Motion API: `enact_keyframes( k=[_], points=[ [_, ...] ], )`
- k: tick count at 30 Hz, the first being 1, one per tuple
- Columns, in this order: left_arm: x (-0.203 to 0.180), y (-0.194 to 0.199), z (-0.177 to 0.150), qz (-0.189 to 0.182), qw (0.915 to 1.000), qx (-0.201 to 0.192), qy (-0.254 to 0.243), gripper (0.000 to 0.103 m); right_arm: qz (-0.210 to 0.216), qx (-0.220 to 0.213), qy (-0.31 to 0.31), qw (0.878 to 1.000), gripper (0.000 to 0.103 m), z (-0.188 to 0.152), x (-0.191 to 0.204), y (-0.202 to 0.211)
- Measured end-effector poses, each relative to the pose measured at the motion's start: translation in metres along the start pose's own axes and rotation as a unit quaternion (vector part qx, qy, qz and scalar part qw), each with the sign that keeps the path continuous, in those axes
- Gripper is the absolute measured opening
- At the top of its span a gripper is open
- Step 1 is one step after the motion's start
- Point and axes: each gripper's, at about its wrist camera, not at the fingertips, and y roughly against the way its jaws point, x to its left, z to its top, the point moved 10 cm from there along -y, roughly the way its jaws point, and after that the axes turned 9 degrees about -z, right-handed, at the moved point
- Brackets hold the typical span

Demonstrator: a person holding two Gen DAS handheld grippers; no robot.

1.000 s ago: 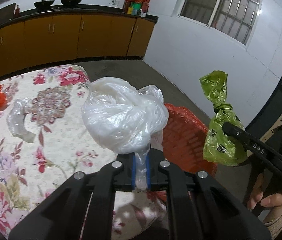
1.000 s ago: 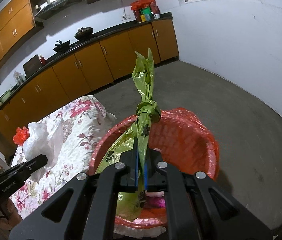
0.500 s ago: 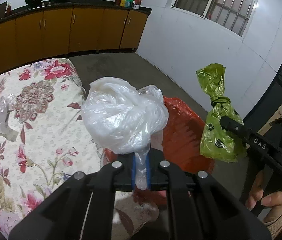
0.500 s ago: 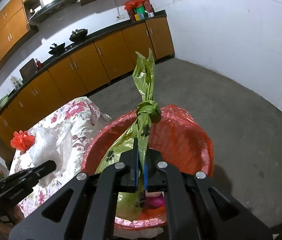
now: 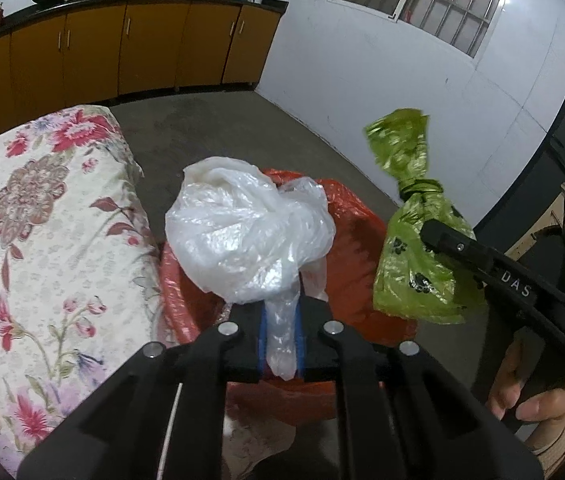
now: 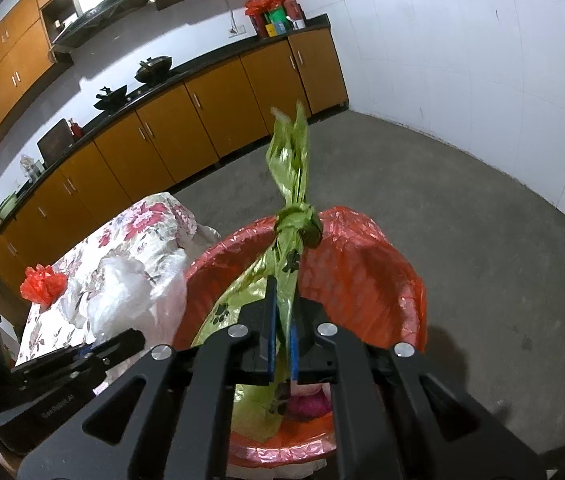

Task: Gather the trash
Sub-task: 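Open both grippers over the basket to drop the bags, then move both open grippers back over the table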

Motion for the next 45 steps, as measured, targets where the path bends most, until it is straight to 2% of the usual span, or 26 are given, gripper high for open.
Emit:
enact_keyframes(
  k=[1,2,5,11,16,22,27,34,40,45],
  points=[
    [-0.001,-0.002,-0.001,0.0,1.0,0.002,0.001,0.019,0.0,0.002,-0.001,1.0,0.016,0.0,-0.001,-0.002],
    [0.0,-0.005,-0.003,-0.001,1.0,0.005,0.002,0.021,0.001,0.004,-0.004,1.0,0.025,-0.001,-0.004,-0.003],
    [0.003,-0.01,-0.008,0.001,0.9999,0.013,0.003,0.027,0.001,0.001,-0.009,1.0,0.039,-0.002,-0.008,-0.003],
    [0.022,-0.002,-0.011,0.022,0.9996,0.007,0.016,0.04,-0.008,0.001,-0.01,1.0,0.041,-0.002,-0.012,-0.002],
    [0.053,0.031,-0.01,0.084,0.9957,-0.035,0.017,0.065,-0.027,-0.017,0.017,0.999,0.061,0.0,-0.001,0.003],
    [0.106,0.074,-0.012,0.153,0.9853,-0.069,0.033,0.076,-0.016,-0.028,0.044,0.999,0.074,0.003,0.028,0.005],
    [0.164,0.12,-0.023,0.212,0.971,-0.09,0.063,0.082,0.011,-0.021,0.064,0.998,0.079,0.001,0.069,0.002],
    [0.249,0.192,-0.046,0.299,0.9401,-0.114,0.117,0.084,0.054,-0.007,0.112,0.992,0.08,-0.008,0.144,-0.007],
    [0.304,0.247,-0.064,0.351,0.9123,-0.139,0.159,0.087,0.101,0.007,0.16,0.982,0.081,-0.024,0.227,-0.017],
    [0.34,0.276,-0.074,0.391,0.8925,-0.138,0.178,0.087,0.141,0.02,0.198,0.97,0.081,-0.042,0.306,-0.034]
  ],
)
